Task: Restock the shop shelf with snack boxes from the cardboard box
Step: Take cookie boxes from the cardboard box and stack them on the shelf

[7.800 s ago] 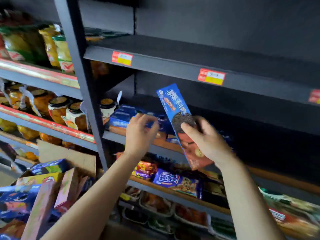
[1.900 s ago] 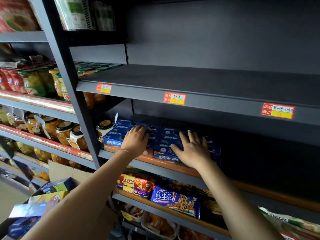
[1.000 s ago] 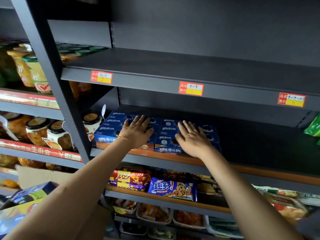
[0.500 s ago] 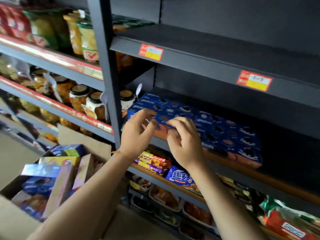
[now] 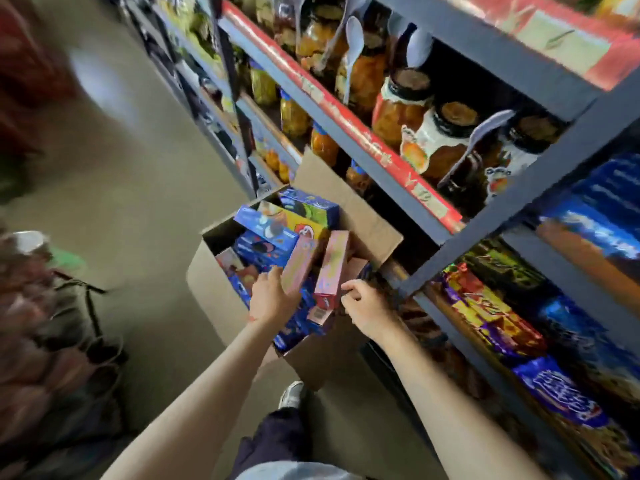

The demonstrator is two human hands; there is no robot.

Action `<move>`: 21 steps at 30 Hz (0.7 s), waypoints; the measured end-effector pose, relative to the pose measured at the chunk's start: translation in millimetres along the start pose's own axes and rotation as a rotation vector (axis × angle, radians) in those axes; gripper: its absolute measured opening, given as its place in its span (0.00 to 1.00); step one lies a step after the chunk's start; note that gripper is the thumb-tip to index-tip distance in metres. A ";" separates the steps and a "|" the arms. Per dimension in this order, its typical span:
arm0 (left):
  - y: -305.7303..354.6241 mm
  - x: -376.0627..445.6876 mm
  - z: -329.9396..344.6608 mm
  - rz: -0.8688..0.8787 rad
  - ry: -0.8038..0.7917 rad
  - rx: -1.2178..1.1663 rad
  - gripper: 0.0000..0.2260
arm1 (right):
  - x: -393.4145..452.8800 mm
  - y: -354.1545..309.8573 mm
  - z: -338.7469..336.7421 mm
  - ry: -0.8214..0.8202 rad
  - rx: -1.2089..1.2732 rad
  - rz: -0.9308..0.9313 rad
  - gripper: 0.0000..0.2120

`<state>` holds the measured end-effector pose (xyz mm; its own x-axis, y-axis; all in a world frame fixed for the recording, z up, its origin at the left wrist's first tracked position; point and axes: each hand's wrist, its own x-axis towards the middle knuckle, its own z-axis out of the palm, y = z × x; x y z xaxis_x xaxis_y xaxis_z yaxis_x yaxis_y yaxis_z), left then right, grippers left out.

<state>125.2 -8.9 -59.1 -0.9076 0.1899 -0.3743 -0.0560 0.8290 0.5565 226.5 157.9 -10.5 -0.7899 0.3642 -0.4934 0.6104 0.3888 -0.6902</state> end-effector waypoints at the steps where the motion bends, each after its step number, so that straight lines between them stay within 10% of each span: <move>1: -6.6 8.8 2.4 -0.027 -0.023 0.010 0.27 | 8.9 -2.5 11.7 -0.004 -0.008 0.025 0.10; 9: -26.2 57.7 16.9 -0.064 -0.244 0.097 0.33 | 44.8 -12.9 43.8 0.167 -0.072 0.147 0.14; 12: -26.7 59.9 6.9 -0.031 -0.255 0.110 0.21 | 43.0 -20.6 39.3 0.211 -0.054 0.141 0.13; 21: 34.7 -2.8 -54.6 0.051 -0.614 -1.031 0.25 | -5.9 -72.1 0.2 0.127 0.341 -0.085 0.10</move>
<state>103.1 -9.3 1.8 -0.5843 0.6619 -0.4695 -0.5866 0.0553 0.8080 187.2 127.6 42.0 -0.8099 0.4533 -0.3722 0.4716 0.1260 -0.8728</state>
